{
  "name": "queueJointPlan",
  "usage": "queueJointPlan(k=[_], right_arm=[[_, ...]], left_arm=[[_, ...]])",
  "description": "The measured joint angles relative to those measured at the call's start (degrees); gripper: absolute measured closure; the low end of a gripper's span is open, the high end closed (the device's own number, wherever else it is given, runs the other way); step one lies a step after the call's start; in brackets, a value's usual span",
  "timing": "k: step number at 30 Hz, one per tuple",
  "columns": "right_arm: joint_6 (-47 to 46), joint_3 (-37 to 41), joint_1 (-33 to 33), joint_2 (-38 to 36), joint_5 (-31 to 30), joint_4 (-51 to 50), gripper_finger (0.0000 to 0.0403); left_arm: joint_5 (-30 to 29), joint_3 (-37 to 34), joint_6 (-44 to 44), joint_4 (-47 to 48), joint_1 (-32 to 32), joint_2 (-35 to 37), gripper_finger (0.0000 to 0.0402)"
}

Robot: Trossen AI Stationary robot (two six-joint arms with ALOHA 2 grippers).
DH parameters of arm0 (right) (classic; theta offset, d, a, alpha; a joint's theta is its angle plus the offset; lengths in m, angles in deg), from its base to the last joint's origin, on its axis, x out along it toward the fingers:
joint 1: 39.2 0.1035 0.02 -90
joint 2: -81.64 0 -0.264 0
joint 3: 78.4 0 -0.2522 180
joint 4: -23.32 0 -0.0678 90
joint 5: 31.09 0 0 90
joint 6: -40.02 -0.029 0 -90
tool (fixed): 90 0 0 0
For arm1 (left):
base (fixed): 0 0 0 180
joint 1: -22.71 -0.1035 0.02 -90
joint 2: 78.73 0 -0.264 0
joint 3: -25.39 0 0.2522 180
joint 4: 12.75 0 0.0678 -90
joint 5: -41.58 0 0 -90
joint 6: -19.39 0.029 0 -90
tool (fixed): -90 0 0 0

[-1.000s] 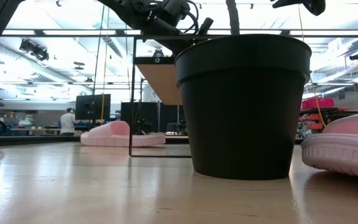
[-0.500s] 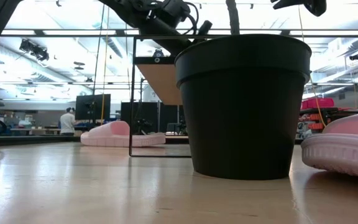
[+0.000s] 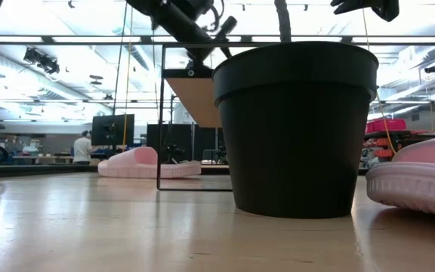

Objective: Pick and place slides into the shelf
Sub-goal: Put the pink slide on the shelf

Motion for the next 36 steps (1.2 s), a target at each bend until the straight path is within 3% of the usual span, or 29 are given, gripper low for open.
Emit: queueJointPlan(k=[8, 17, 22, 28, 36], right_arm=[[-0.07, 0.0, 0.0, 0.0, -0.29, -0.02, 0.03], [-4.12, 0.0, 0.0, 0.56, -0.35, -0.04, 0.03], [-5.62, 0.02, 0.0, 2.54, -0.35, -0.04, 0.03], [-5.57, 0.02, 0.0, 5.71, -0.35, -0.04, 0.03], [-6.74, 0.04, -0.02, 7.39, -0.37, 0.27, 0.03]], left_arm=[[-6.63, 0.0, 10.21, 11.62, -2.1, 7.91, 0.0237], [-9.46, -0.04, 12.73, 22.05, -3.28, 15.67, 0.026], [-14.78, -0.8, 15.89, 29.87, -3.61, 19.97, 0.0272], [-13.47, -13.22, 13.72, 27.35, -5.94, 27.38, 0.0288], [-9.46, -32.69, 11.67, 13.28, -9.53, 36.0, 0.0305]])
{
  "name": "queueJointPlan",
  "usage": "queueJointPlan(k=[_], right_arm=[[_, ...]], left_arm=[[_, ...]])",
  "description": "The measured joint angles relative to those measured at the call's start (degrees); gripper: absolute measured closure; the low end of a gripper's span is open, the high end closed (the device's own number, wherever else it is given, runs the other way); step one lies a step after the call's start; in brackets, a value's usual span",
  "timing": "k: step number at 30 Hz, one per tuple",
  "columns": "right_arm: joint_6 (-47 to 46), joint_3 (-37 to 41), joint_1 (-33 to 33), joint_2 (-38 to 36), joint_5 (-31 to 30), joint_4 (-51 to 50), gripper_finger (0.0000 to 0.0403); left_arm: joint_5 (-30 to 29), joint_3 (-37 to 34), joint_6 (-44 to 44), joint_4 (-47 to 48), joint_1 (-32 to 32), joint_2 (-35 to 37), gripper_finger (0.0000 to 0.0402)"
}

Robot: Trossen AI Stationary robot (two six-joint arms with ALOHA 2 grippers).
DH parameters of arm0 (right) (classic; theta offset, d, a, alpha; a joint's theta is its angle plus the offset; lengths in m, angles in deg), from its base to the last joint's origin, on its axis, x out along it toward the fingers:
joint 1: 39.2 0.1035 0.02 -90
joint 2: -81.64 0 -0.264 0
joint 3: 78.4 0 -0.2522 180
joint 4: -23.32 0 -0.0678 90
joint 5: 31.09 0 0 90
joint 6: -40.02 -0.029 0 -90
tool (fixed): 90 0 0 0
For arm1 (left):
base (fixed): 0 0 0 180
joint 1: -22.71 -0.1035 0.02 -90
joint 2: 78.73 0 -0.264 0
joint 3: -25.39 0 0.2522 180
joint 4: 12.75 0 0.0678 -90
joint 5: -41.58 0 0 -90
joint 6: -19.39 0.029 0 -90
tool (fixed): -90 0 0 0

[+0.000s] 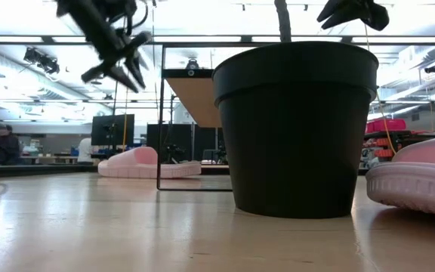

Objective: Pick and place slides into the shelf
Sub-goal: Put the pink slide on the shelf

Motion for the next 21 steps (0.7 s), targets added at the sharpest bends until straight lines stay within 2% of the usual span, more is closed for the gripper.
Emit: queueJointPlan(k=[4, 9, 21], right_arm=[[-2.21, 0.0, -0.01, 0.06, 0.02, 0.72, 0.03], [-5.81, 0.0, -0.01, 0.06, 0.15, 1.22, 0.03], [-12.8, 0.0, -0.01, 0.38, 0.47, 1.15, 0.03]], left_arm=[[3.9, -7.83, -0.08, -6.99, -2.86, 0.91, 0.0308], [5.28, -13.79, 0.05, -8.73, -6.58, 0.79, 0.0302], [6.04, -17.15, 8.85, -8.97, -16.05, -1.18, 0.028]])
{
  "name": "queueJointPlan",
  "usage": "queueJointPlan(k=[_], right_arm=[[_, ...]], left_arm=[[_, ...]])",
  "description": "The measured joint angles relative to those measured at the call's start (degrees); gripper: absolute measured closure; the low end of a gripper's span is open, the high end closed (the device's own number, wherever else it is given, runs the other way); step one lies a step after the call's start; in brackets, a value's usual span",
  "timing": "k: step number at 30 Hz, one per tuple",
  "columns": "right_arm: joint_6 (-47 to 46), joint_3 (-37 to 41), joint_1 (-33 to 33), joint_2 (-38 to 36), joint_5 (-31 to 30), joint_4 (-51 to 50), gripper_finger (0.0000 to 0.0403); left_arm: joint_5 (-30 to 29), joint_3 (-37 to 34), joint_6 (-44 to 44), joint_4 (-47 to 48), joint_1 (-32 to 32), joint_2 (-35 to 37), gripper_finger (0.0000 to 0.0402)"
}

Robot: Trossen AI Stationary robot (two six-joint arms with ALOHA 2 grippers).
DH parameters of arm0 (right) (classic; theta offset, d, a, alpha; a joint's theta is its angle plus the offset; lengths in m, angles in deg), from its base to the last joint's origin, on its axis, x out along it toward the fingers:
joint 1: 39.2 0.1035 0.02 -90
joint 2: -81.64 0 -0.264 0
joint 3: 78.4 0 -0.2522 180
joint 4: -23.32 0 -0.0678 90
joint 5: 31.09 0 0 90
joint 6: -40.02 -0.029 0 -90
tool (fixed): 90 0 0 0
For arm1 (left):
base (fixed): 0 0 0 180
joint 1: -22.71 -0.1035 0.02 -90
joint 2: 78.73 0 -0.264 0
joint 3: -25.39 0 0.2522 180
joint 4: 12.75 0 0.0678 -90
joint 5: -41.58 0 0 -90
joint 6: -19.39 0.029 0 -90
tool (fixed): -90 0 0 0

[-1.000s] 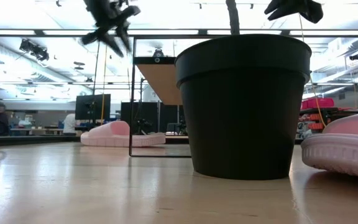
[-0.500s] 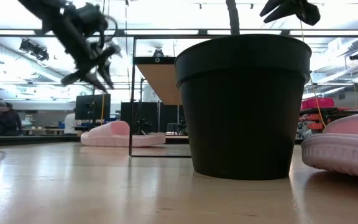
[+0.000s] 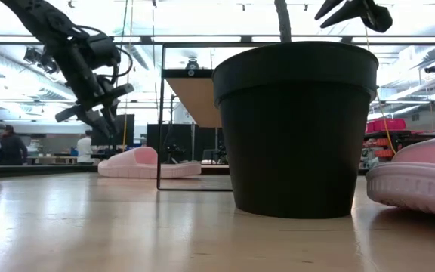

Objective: Pick and place slides into the shelf
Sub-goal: Put the pink slide on the shelf

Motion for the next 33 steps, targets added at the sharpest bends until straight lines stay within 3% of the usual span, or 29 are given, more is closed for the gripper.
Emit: queueJointPlan(k=[11, 24, 33], right_arm=[[-1.34, 0.0, 0.0, 1.25, -0.41, -0.35, 0.03], [-4.79, 0.0, 0.0, 1.25, -0.48, -0.33, 0.03], [-6.44, 0.0, 0.0, 1.25, 1.7, -1.25, 0.03]], left_arm=[[2.29, 0.01, 4.73, -2.51, -1.06, -1.33, 0.0267], [3.58, 0.01, 9.52, -5.68, -2.17, -13.13, 0.0256], [3.57, 0.03, 11.05, -5.81, -2.17, -12.94, 0.0238]])
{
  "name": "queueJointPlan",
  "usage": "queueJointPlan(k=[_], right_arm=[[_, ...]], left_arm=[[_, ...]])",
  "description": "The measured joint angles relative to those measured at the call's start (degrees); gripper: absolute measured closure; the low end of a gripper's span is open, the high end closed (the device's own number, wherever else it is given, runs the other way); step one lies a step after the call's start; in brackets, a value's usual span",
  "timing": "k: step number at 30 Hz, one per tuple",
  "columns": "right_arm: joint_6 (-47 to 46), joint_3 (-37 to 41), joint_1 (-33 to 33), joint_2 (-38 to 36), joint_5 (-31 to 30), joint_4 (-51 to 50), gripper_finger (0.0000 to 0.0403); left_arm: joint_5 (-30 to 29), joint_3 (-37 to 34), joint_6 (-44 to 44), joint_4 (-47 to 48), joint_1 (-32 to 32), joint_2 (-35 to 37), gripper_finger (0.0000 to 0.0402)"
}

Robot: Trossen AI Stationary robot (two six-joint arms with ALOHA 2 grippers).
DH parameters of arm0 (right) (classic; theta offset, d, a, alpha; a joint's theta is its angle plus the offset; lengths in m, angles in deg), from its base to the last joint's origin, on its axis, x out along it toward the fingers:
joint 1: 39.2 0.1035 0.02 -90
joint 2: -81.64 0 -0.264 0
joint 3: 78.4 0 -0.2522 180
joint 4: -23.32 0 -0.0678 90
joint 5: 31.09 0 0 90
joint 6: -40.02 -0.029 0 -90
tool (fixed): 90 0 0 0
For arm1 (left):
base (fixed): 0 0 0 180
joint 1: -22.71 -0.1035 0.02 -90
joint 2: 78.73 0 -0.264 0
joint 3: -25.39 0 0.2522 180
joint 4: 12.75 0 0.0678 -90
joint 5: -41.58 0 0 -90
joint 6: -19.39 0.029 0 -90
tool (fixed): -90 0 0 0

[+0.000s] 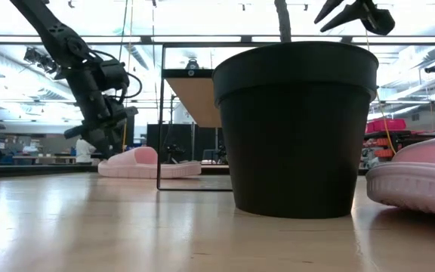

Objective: Pick and place slides into the shelf
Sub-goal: Put the pink slide on the shelf

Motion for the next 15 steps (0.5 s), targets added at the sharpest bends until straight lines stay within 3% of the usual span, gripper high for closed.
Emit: queueJointPlan(k=[6, 10, 15], right_arm=[[-6.66, 0.0, 1.07, 0.0, 9.1, -10.39, 0.03], [-14.69, 0.84, 6.51, -0.17, 14.8, -15.06, 0.03], [-25.03, 1.83, 16.73, -0.12, 13.89, -15.2, 0.03]], left_arm=[[0.84, 0.01, -0.02, -0.94, 0.0, 0.4, 0.0237], [2.4, 0.02, -1.44, -2.38, 0.0, 0.4, 0.0236], [2.61, 0.02, -3.02, -4.17, 0.0, 0.4, 0.0235]])
